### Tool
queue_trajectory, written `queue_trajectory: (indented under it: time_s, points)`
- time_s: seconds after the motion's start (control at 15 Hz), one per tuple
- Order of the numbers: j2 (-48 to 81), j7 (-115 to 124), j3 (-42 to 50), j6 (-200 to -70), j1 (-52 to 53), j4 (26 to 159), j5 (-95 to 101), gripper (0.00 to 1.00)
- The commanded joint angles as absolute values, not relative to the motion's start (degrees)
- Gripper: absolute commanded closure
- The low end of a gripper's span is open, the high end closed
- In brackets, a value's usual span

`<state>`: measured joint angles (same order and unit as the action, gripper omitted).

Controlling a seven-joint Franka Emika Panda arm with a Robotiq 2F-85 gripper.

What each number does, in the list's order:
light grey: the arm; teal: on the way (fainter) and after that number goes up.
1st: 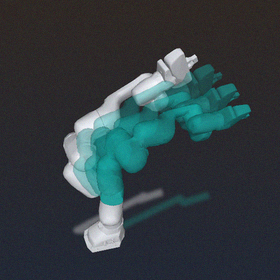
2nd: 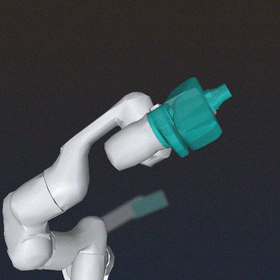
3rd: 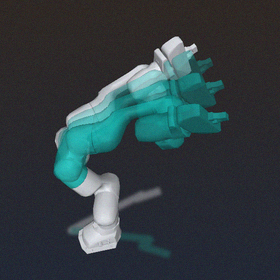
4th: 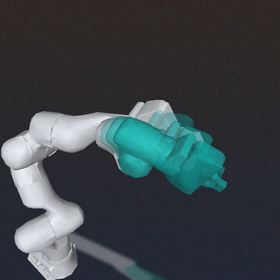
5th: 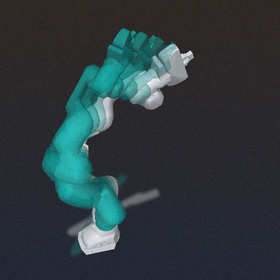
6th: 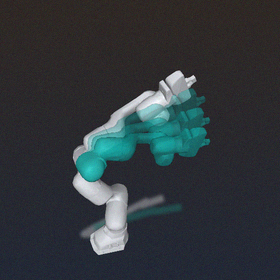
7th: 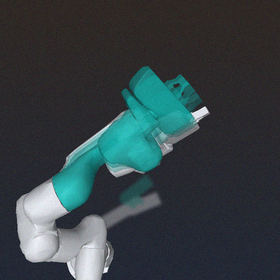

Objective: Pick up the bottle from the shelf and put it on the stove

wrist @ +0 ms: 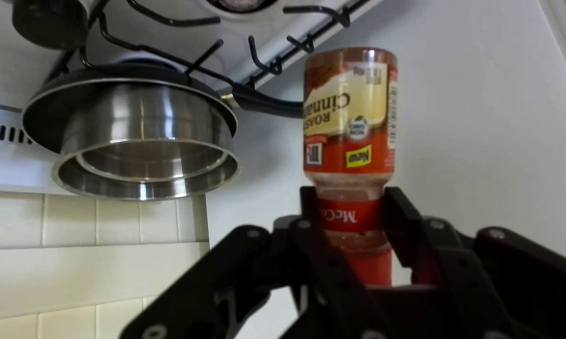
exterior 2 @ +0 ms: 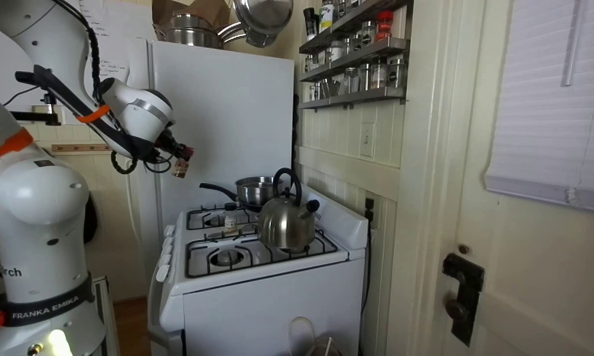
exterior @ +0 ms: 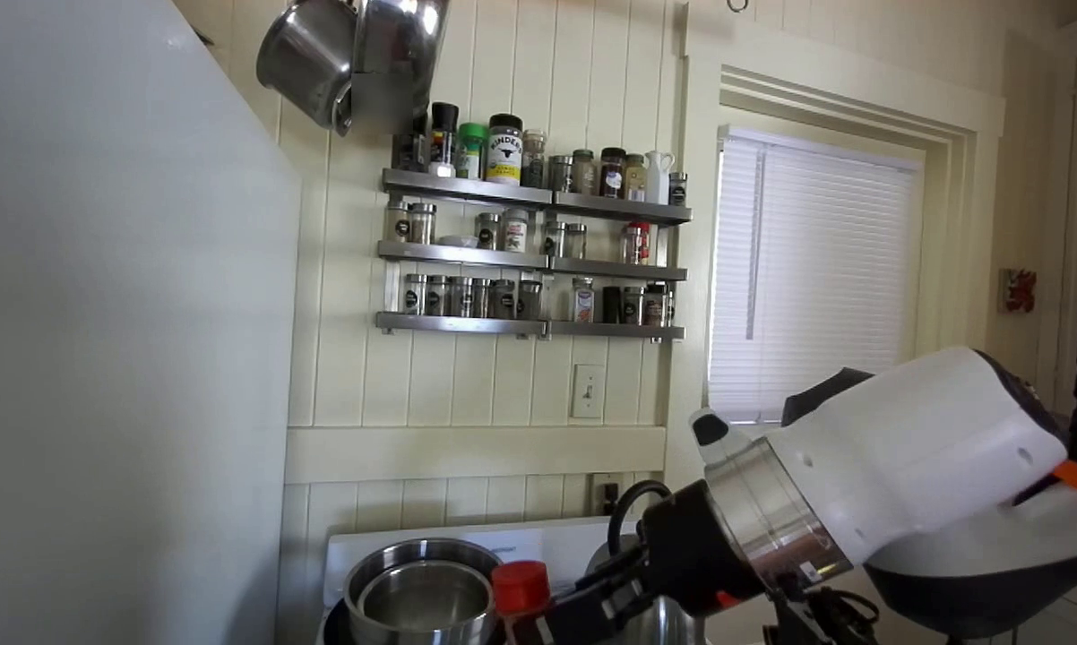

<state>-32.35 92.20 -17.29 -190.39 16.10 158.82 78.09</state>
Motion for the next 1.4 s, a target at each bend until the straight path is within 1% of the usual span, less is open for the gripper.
queue_trajectory:
  time_s: [0.0, 0.27, 0.4, 0.47, 0.6, 0.73, 0.8, 1.33]
  points:
    - [-31.0, 107.5, -22.8, -182.7, 15.5, 158.8, 90.7, 0.87]
    - [-25.7, 121.7, -32.0, -167.1, 12.0, 159.0, 100.1, 0.87]
    - [-22.5, 122.4, -36.6, -159.3, 8.9, 159.1, 97.1, 0.87]
    - [-25.5, 119.3, -32.6, -163.9, 12.0, 159.0, 97.3, 0.62]
    - [-23.0, 120.5, -34.9, -160.4, 10.1, 158.8, 97.3, 0.62]
    - [-22.1, 120.5, -35.2, -160.2, 9.4, 158.6, 97.3, 0.62]
    - [-22.1, 120.5, -35.2, -160.2, 9.3, 158.6, 97.3, 0.87]
    - [-18.0, 127.7, -38.2, -148.6, 9.2, 158.3, 97.2, 0.87]
